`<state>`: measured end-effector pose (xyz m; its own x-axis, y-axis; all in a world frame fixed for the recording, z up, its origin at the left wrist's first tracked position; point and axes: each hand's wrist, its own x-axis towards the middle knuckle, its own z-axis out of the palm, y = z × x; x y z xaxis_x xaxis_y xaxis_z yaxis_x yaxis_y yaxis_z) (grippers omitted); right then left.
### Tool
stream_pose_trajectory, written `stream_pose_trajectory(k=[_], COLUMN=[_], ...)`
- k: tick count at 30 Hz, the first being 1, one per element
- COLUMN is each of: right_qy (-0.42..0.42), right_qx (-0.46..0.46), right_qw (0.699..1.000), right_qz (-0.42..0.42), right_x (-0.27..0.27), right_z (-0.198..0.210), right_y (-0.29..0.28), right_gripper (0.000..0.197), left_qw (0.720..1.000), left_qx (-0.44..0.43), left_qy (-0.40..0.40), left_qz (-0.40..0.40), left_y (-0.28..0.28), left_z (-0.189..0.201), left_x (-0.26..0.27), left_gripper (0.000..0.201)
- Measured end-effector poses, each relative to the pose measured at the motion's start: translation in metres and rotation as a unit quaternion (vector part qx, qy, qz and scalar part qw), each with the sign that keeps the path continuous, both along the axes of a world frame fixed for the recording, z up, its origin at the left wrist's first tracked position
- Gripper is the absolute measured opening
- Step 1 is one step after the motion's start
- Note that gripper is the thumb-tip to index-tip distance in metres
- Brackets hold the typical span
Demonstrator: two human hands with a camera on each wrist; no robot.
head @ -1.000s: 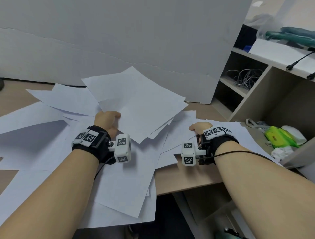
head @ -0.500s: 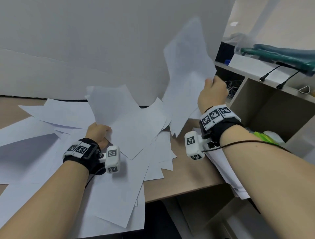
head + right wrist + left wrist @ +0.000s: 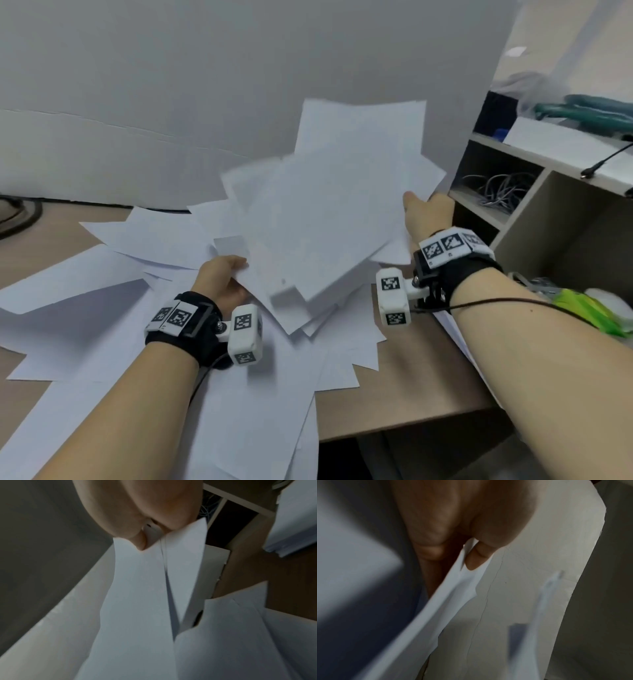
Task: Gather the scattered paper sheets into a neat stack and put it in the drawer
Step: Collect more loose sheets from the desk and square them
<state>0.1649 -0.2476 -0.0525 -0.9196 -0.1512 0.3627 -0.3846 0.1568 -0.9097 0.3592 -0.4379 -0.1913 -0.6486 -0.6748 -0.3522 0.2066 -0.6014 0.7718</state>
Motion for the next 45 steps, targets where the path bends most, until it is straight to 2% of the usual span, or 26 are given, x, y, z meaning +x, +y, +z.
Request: stream_pose_trajectory(k=[7,10,11,13,16,18,24,26,28,29,32,36,39,41,43,45], right_qy=[-0.117,-0.169,-0.184,-0.204,-0.187,-0.173,-0.175,-0.182,-0.187,-0.189,-0.204,-0.23,-0.235,-0.19,-0.161,-0.175], right_qx=[0.081,0.094,0.103,0.106,0.118,0.147,0.255,0.297,0.35,0.368,0.406,0.451,0.493,0.551,0.566,0.563], right_qw=[0.989,0.979,0.974,0.968,0.964,0.962,0.95,0.937,0.918,0.91,0.89,0.859,0.83,0.804,0.798,0.794], right_qz=[0.04,0.067,0.079,0.105,0.145,0.151,0.034,0.002,-0.002,0.0,0.031,0.08,0.113,0.119,0.128,0.149], right_x=[-0.03,-0.035,-0.034,-0.033,-0.029,-0.028,-0.054,-0.056,-0.057,-0.058,-0.058,-0.055,-0.049,-0.043,-0.036,-0.03], right_z=[-0.082,-0.104,-0.107,-0.112,-0.114,-0.11,-0.095,-0.091,-0.093,-0.094,-0.09,-0.081,-0.085,-0.086,-0.083,-0.081], right_y=[-0.017,-0.027,-0.031,-0.041,-0.052,-0.054,-0.033,-0.02,-0.01,-0.008,-0.014,-0.027,-0.034,-0.038,-0.039,-0.038], right_gripper=[0.011,0.018,0.019,0.017,0.009,0.001,0.039,0.04,0.037,0.041,0.072,0.094,0.089,0.081,0.074,0.065], left_qw=[0.995,0.993,0.994,0.992,0.991,0.99,0.993,0.994,0.993,0.991,0.984,0.975,0.974,0.974,0.975,0.976], left_qx=[0.052,0.039,0.023,0.008,-0.032,-0.065,-0.101,-0.106,-0.115,-0.123,-0.147,-0.148,-0.133,-0.13,-0.129,-0.127], left_qy=[0.068,0.045,0.026,0.001,-0.067,-0.089,-0.057,-0.035,-0.014,-0.004,0.029,0.068,0.073,0.073,0.071,0.069], left_qz=[-0.051,-0.098,-0.107,-0.123,-0.11,-0.091,-0.02,0.002,0.028,0.044,0.099,0.151,0.168,0.171,0.167,0.162], left_y=[-0.012,-0.01,-0.008,-0.005,-0.007,-0.01,-0.024,-0.026,-0.028,-0.029,-0.028,-0.026,-0.029,-0.03,-0.03,-0.028], left_z=[-0.006,-0.001,0.0,-0.002,-0.009,-0.009,-0.007,-0.004,-0.003,-0.002,0.002,0.005,0.004,0.002,0.0,-0.002], left_x=[-0.002,0.0,0.0,-0.001,-0.002,0.0,0.009,0.013,0.014,0.015,0.013,0.012,0.012,0.011,0.009,0.008], left_gripper=[0.045,0.064,0.063,0.045,0.027,0.028,0.039,0.04,0.037,0.036,0.033,0.033,0.033,0.033,0.033,0.032])
